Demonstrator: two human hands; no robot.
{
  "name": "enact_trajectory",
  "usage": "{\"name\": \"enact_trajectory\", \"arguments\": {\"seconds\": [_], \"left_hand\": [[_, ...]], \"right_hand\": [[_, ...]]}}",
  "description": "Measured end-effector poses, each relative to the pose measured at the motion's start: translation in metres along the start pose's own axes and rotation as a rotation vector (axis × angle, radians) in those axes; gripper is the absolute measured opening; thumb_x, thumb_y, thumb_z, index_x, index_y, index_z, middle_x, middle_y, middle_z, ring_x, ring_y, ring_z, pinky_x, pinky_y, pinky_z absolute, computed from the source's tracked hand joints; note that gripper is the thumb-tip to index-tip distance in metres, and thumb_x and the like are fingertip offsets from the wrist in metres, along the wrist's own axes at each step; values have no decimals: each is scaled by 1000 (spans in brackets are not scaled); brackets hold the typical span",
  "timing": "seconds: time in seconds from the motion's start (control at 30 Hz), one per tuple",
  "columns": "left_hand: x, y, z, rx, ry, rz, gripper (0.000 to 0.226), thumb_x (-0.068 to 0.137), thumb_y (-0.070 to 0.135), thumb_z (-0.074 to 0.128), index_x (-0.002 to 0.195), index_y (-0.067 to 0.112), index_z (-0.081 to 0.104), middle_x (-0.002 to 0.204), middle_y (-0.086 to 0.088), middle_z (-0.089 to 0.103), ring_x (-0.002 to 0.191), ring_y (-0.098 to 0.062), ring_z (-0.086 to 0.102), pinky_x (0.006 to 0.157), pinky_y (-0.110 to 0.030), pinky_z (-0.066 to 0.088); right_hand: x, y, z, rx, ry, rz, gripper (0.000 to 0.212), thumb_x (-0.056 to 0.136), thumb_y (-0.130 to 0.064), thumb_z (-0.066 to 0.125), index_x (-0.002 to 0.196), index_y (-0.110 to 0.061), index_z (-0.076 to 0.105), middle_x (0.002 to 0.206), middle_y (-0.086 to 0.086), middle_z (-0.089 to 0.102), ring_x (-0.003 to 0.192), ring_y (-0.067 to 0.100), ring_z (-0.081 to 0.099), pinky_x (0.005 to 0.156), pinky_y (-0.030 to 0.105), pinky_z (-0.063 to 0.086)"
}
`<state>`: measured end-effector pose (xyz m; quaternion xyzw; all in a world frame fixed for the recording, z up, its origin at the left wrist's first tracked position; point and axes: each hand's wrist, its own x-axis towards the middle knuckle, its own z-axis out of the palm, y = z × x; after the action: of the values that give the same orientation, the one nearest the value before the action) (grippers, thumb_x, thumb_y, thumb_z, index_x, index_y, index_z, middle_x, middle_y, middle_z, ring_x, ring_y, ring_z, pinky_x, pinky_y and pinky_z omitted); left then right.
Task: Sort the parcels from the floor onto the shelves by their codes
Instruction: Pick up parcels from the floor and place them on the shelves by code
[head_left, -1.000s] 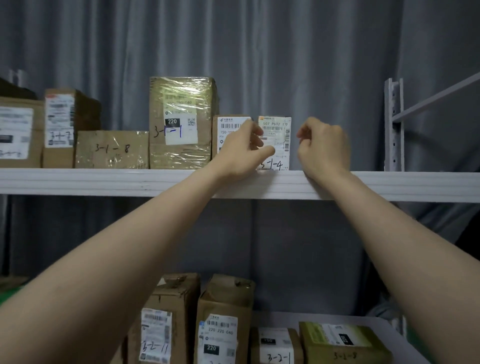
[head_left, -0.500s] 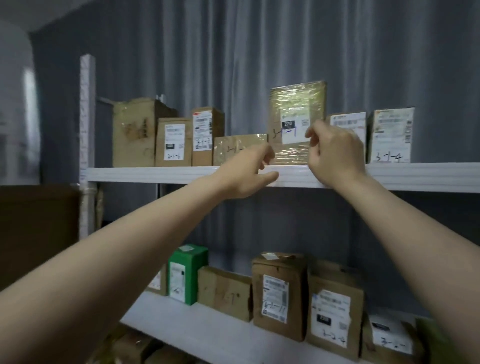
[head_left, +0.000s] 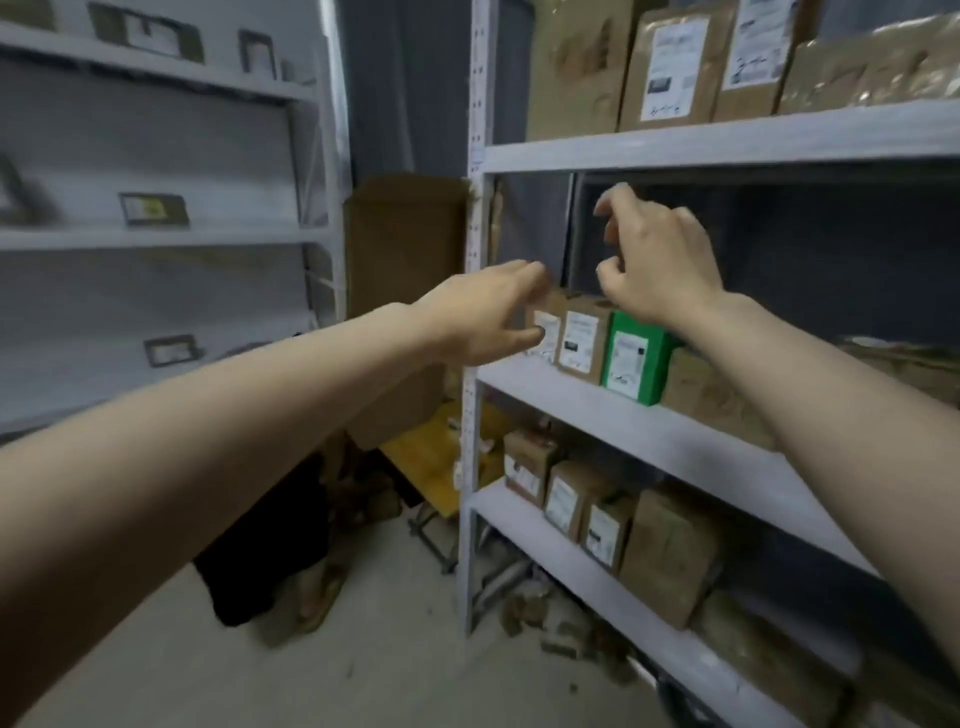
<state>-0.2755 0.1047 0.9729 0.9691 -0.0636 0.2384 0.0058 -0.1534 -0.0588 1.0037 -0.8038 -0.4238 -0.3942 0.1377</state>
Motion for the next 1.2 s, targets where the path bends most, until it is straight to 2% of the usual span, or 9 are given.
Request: {"name": "enact_trajectory", "arguments": {"seconds": [0.1, 0.2, 0.37, 0.6, 0.73, 0.8, 0.87, 0.97, 1.2], "left_hand": [[-69, -38, 18, 9, -62, -100, 39, 93, 37, 56, 122, 12, 47, 122, -7, 54, 104, -25, 55, 74, -32, 38], [-139, -67, 40, 13, -145, -220, 39, 94, 36, 56, 121, 9, 47, 120, -9, 52, 102, -26, 54, 69, -28, 29], [-249, -102, 84, -68, -256, -415, 41, 93, 35, 57, 125, 11, 46, 124, -7, 53, 106, -24, 57, 80, -33, 47], [-382, -130, 168, -156, -355, -758, 39, 94, 33, 55, 124, 9, 46, 124, -11, 51, 108, -29, 54, 79, -35, 43], [-467, -135, 225, -237, -410, -999, 42, 94, 33, 54, 124, 5, 44, 127, -17, 50, 112, -35, 55, 91, -44, 47], [-510, -133, 249, -255, -432, -1117, 43, 94, 32, 54, 125, 3, 45, 128, -19, 50, 115, -37, 53, 94, -41, 45], [-552, -128, 271, -269, -440, -1244, 44, 95, 31, 54, 127, 1, 45, 130, -20, 50, 118, -35, 52, 93, -36, 40], [-614, -117, 301, -273, -434, -1455, 47, 95, 32, 53, 131, 2, 44, 132, -18, 49, 121, -35, 50, 95, -37, 42], [-738, -82, 369, -261, -451, -1917, 55, 92, 43, 56, 131, 6, 42, 132, -14, 49, 123, -33, 47, 94, -43, 43]], "right_hand": [[-13, -65, 47, 87, -105, -39, 44, 82, -13, 57, 124, -11, 45, 109, 11, 63, 98, 37, 60, 89, 46, 42], [-33, -131, 94, 186, -227, -65, 43, 84, -13, 58, 125, -13, 43, 112, 11, 62, 96, 37, 58, 85, 45, 41], [-85, -232, 170, 337, -462, -174, 49, 85, -17, 60, 130, -16, 40, 123, 10, 58, 107, 36, 57, 91, 47, 44], [-171, -343, 265, 443, -805, -375, 61, 88, -20, 65, 141, -17, 34, 138, 10, 48, 118, 32, 53, 90, 41, 43], [-223, -399, 315, 531, -941, -394, 64, 87, -21, 66, 141, -18, 33, 141, 9, 44, 120, 31, 52, 90, 42, 47], [-252, -426, 338, 546, -1021, -423, 64, 86, -22, 67, 140, -18, 33, 140, 9, 44, 121, 31, 52, 91, 42, 48], [-283, -452, 359, 550, -1108, -464, 66, 84, -23, 68, 140, -18, 34, 139, 10, 44, 122, 32, 51, 94, 43, 47], [-329, -489, 386, 562, -1227, -504, 68, 85, -23, 68, 142, -18, 33, 144, 10, 39, 131, 32, 45, 103, 42, 42], [-434, -568, 443, 606, -1417, -572, 63, 86, -23, 66, 140, -13, 37, 143, 13, 39, 128, 31, 47, 101, 33, 38]]}}
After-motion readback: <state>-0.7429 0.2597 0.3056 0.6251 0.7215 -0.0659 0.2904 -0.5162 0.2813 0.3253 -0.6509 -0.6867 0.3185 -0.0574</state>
